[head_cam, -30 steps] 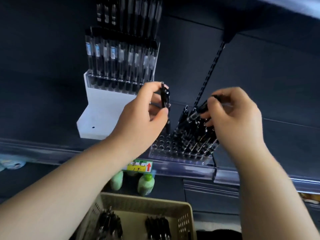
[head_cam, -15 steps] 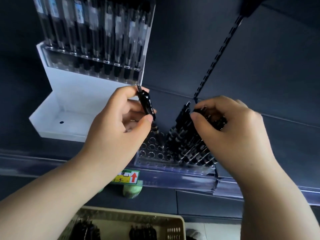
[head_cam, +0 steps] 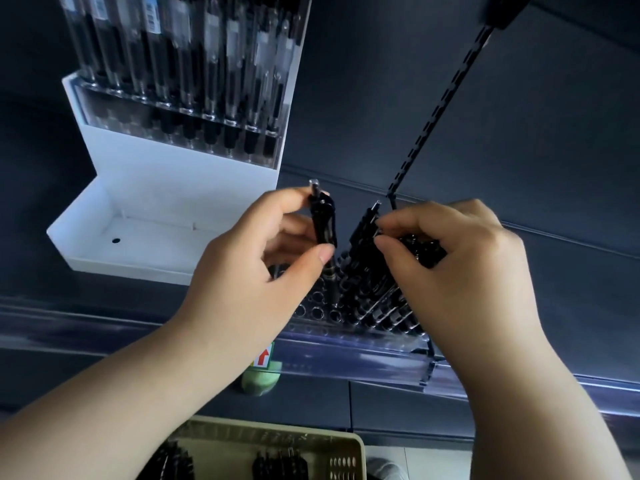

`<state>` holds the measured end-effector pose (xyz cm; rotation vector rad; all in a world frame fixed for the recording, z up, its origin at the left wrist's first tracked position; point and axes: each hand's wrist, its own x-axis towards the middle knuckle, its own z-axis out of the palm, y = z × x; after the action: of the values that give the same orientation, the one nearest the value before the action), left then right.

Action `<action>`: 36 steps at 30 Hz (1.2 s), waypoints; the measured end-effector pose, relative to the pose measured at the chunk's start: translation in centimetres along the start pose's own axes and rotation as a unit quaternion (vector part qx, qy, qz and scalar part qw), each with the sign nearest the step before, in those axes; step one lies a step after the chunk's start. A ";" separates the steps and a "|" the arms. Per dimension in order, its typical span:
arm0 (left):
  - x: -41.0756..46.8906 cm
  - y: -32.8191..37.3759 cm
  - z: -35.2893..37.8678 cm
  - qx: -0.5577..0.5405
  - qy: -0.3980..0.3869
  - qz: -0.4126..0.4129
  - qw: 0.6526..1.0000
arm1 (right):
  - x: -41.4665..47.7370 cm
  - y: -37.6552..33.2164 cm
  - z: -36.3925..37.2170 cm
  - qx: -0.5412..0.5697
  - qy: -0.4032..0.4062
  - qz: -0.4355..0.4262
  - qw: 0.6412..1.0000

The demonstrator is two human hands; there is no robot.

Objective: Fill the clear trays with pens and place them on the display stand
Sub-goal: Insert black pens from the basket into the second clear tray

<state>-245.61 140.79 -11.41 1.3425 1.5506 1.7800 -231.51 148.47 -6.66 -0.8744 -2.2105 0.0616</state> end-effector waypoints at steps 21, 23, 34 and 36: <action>-0.2 -1.6 2.3 0.300 -0.102 0.121 0.941 | -0.5 0.4 0.1 0.008 0.054 -0.010 0.998; -0.2 -1.6 2.3 0.302 -0.096 0.126 0.940 | -0.5 0.5 0.1 0.012 0.057 -0.007 0.998; -1.2 -2.0 -0.1 0.425 -0.110 0.145 0.887 | -2.5 -0.2 -0.5 0.029 0.079 -0.078 0.993; -1.7 -1.5 -1.0 0.455 -0.112 0.171 0.867 | -4.0 -0.9 -0.7 0.051 0.064 -0.095 0.992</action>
<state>-246.11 139.37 -13.35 2.2644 2.2214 0.9396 -229.60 145.17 -8.42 -0.5919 -2.1400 0.0252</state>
